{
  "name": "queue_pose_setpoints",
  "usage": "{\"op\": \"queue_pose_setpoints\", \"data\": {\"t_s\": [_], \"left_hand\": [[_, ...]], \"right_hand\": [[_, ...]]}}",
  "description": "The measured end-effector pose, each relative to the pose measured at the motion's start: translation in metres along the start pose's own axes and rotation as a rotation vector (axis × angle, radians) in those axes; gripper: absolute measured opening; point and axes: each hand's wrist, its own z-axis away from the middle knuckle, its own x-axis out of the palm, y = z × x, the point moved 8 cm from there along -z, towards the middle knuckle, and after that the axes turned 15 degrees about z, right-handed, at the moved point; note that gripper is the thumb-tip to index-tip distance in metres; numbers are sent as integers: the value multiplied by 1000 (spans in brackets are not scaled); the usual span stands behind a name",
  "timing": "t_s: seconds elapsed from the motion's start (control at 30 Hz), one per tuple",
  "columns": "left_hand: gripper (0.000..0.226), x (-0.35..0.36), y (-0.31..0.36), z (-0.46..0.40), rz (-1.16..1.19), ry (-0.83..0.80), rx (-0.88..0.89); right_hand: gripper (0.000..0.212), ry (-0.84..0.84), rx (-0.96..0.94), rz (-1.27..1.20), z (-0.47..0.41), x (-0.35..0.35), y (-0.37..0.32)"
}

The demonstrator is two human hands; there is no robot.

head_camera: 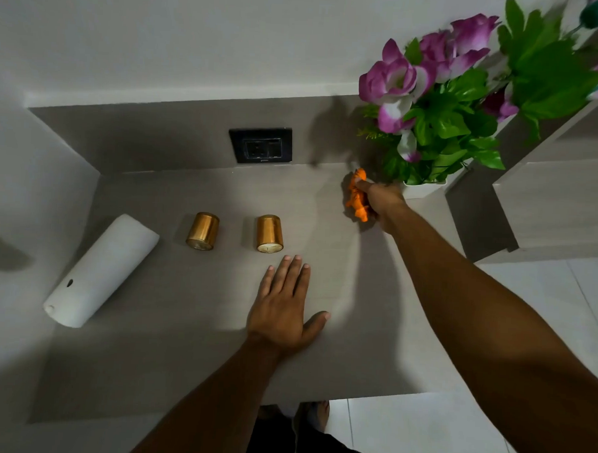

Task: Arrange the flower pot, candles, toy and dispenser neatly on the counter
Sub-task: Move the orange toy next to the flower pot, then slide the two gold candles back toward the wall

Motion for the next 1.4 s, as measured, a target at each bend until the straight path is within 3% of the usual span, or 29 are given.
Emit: {"op": "queue_pose_setpoints", "data": {"t_s": [0.17, 0.3, 0.43, 0.5, 0.67, 0.73, 0.9, 1.07, 1.17, 1.27, 1.4], "left_hand": [[94, 0, 0, 0, 7, -10, -5], [93, 0, 2, 2, 17, 22, 6], [93, 2, 0, 3, 3, 60, 14], [91, 2, 1, 4, -15, 72, 18], [82, 2, -13, 31, -10, 97, -111], [79, 0, -22, 51, 9, 118, -182], [87, -13, -51, 95, 120, 194, -331], [96, -50, -97, 102, 401, 439, -618], [98, -88, -124, 78, 379, 517, -598], [95, -114, -145, 43, 276, 478, -508], [77, -130, -153, 6, 219, 404, -441]], "right_hand": [[48, 52, -16, -71, 2, -3, 3], [36, 169, -67, -81, 15, -15, 6], [32, 418, -193, 167, 59, -23, 41], [31, 463, -303, 282, 93, -11, 63], [57, 304, -666, 1016, 171, 65, 107], [63, 212, -708, 1179, 180, 83, 116], [75, 149, -659, 1229, 172, 88, 113], [97, 208, -576, 1019, 170, 105, 80], [105, 233, -579, 870, 168, 130, 38], [97, 280, -583, 821, 160, 158, 1], [65, 267, -448, 781, 138, 176, -20]]}}
